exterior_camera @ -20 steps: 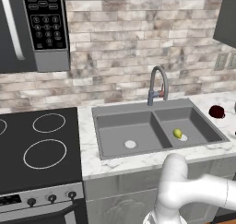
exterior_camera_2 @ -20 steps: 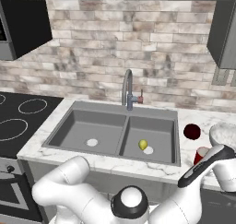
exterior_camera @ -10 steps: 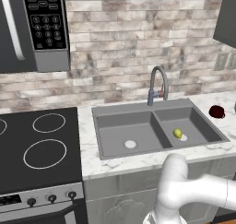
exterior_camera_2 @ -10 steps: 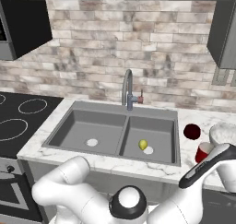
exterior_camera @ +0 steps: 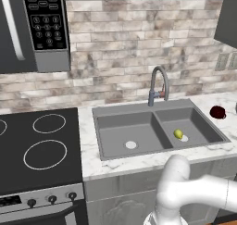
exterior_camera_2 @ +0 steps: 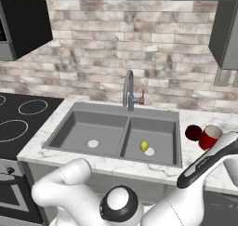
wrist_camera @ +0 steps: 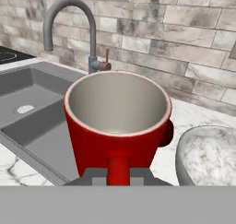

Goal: Clear the mugs and bowl far away from the sink.

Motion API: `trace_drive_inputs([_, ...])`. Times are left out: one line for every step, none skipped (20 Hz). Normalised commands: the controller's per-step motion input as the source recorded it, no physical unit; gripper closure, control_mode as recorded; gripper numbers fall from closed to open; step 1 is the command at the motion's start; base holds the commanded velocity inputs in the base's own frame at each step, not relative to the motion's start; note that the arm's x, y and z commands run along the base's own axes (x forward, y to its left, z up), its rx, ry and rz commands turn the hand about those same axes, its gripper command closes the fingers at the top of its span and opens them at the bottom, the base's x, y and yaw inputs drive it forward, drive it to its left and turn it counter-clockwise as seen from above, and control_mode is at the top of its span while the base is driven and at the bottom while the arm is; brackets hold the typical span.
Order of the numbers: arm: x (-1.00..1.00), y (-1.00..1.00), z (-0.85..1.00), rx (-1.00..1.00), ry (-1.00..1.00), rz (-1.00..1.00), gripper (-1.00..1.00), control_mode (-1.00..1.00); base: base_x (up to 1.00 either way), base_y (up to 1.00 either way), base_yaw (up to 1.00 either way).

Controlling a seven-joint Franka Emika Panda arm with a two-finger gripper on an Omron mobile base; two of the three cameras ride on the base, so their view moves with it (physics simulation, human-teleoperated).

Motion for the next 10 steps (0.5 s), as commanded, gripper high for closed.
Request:
trace_drive_inputs([-0.24,0.53,0.96,0.00,-0.11,-0.03,1.00,-1.00,0.00,0.00,0.00])
trace_drive_inputs([-0.20,0.61,0.76,0.00,-0.11,0.00,1.00,-1.00,0.00,0.00,0.00])
trace_drive_inputs([-0.14,0.54,0.57,0.00,-0.13,0.00,1.00,-1.00,0.00,0.00,0.00])
trace_drive_inputs([-0.07,0.14,0.31,0.00,-0.11,0.00,1.00,-1.00,0.00,0.00,0.00])
trace_drive_inputs([0.00,0.00,0.05,0.00,-0.03,0.00,1.00,-1.00,0.00,0.00,0.00])
trace_drive_inputs([0.00,0.00,0.00,0.00,0.00,0.00,1.00,-1.00,0.00,0.00,0.00])
trace_drive_inputs([0.00,0.00,0.00,0.00,0.00,0.00,1.00,-1.00,0.00,0.00,0.00])
trace_drive_inputs([0.00,0.00,0.00,0.00,0.00,0.00,1.00,-1.00,0.00,0.00,0.00])
trace_drive_inputs([0.00,0.00,0.00,0.00,0.00,0.00,1.00,-1.00,0.00,0.00,0.00])
trace_drive_inputs([-0.01,0.00,0.00,0.00,0.00,0.00,1.00,-1.00,0.00,0.00,0.00])
